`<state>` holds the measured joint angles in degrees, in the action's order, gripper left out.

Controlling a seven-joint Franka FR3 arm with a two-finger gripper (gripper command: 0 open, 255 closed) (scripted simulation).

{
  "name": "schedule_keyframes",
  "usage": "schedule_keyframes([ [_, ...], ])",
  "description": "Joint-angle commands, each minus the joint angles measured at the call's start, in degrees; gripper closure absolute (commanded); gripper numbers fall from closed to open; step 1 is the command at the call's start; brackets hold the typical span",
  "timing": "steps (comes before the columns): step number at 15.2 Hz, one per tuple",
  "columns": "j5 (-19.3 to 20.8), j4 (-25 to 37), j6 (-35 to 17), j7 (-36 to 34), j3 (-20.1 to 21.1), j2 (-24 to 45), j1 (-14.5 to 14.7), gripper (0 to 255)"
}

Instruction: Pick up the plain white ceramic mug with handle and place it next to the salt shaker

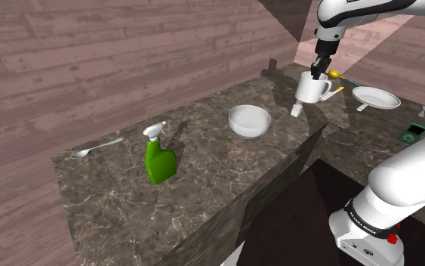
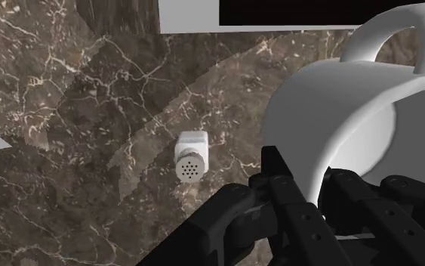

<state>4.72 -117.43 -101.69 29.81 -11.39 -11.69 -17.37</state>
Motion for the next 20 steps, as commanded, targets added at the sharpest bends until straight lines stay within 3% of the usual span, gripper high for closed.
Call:
schedule_keyframes([
  [1,0.2,1.6,-0.2,2.7,-1.6,1.6,-1.0,255],
  [7,-0.3,8.3,-0.1,11.8,-6.7,7.8,-4.6,255],
  [20,-0.6,0.2,-9.9,11.7,-7.0,9.7,-4.8,255],
])
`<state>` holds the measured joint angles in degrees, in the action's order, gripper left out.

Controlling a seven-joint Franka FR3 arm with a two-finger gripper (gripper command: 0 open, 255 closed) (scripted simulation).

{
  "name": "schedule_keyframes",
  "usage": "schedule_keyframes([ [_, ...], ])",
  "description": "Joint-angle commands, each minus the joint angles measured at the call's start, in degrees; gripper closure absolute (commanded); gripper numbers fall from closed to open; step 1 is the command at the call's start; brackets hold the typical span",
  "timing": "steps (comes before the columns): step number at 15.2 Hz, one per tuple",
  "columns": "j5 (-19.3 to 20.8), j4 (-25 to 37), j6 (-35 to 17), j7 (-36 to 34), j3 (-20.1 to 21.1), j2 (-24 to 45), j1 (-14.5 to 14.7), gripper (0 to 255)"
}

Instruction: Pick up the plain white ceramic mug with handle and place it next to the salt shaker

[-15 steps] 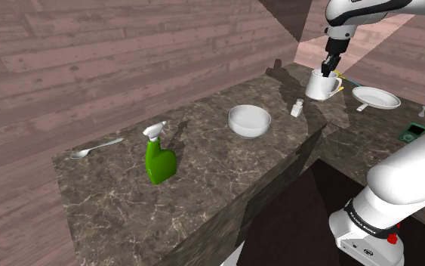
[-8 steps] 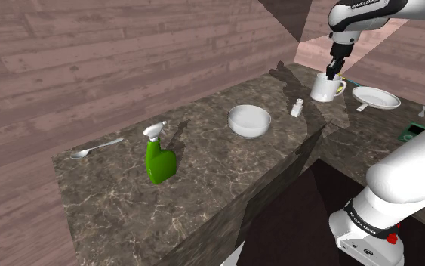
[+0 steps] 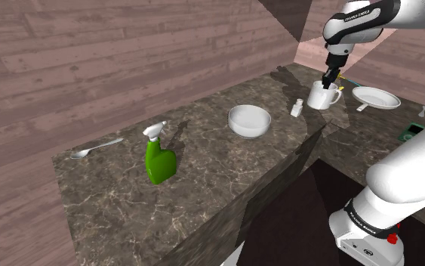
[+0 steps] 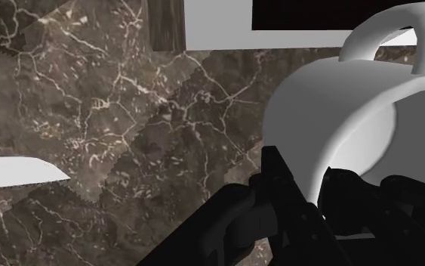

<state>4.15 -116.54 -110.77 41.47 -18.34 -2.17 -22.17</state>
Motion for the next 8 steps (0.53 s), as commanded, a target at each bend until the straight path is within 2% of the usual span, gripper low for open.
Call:
schedule_keyframes([
  [1,-0.1,-1.2,-1.6,0.0,-0.1,0.4,0.0,255],
  [8,-0.6,-4.6,-6.9,0.2,-0.2,2.3,-0.2,255],
])
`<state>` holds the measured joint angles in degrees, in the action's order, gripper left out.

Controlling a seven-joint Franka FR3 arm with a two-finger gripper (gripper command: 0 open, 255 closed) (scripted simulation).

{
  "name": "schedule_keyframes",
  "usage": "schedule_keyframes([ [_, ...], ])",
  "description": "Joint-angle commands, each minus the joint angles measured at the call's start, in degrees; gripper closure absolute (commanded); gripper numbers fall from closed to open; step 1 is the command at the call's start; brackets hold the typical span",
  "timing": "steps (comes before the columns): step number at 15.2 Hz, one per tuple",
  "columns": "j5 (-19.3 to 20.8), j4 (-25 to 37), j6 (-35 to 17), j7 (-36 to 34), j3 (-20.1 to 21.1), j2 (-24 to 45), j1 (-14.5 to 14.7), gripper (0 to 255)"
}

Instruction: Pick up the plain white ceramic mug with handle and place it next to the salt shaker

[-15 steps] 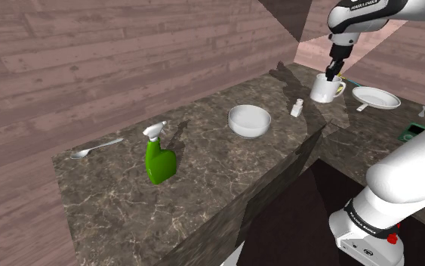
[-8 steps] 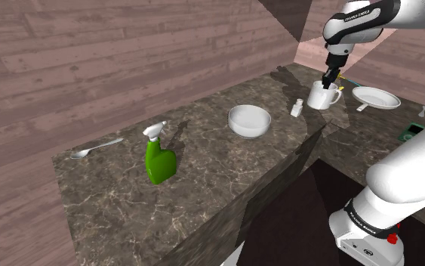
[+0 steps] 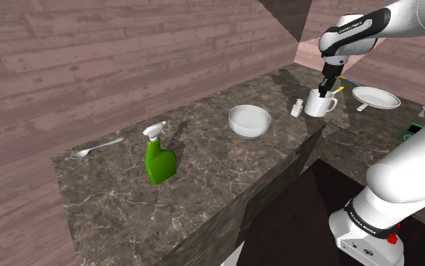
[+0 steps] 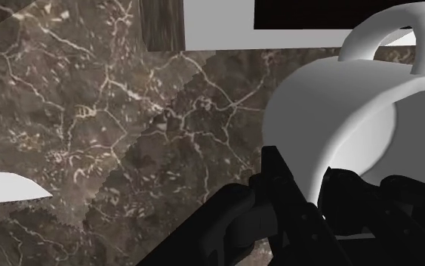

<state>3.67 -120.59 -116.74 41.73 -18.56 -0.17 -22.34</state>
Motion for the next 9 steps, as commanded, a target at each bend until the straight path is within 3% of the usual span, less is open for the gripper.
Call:
schedule_keyframes([
  [1,-0.2,-1.0,-1.7,0.0,0.0,0.6,0.0,255],
  [9,-1.1,-4.1,-7.6,0.5,-0.1,3.7,-0.2,255],
])
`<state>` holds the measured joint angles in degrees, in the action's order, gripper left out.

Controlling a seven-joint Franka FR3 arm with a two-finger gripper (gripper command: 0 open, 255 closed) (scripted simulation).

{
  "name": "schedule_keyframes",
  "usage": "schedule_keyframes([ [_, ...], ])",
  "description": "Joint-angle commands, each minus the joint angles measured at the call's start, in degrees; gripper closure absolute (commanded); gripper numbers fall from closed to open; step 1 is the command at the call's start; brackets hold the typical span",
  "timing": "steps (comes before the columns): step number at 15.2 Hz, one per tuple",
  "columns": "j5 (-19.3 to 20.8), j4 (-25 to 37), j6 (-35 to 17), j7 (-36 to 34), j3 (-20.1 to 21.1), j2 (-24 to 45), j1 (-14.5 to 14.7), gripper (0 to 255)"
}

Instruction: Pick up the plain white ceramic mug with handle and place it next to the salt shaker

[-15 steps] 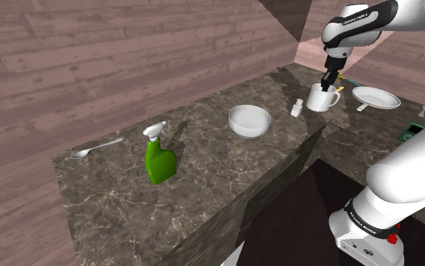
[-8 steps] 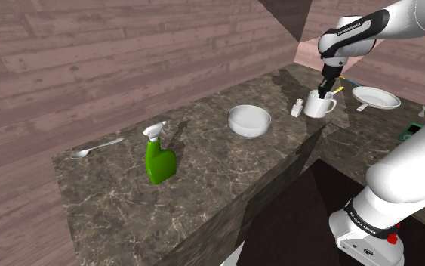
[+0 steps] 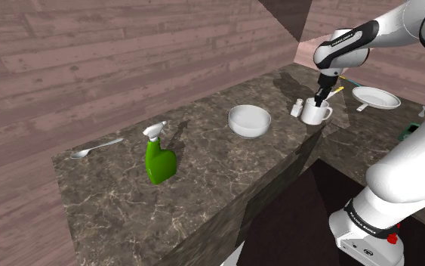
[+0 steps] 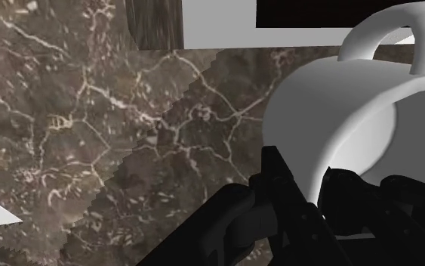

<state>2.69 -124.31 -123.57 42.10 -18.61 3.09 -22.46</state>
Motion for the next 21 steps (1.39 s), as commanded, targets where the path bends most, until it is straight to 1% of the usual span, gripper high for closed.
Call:
schedule_keyframes([
  [1,-0.3,-0.6,-1.4,0.2,0.0,0.8,-0.1,255],
  [9,-0.3,-0.6,-1.4,0.2,0.0,0.8,-0.1,255],
  [10,-0.3,-0.6,-1.4,0.2,0.0,0.8,-0.1,0],
  [15,-0.3,-0.6,-1.4,0.2,0.0,0.8,-0.1,0],
  [19,0.6,3.6,5.7,-0.5,0.2,-2.3,0.3,0],
  [21,0.6,3.6,5.7,-0.5,0.2,-2.3,0.3,0],
])
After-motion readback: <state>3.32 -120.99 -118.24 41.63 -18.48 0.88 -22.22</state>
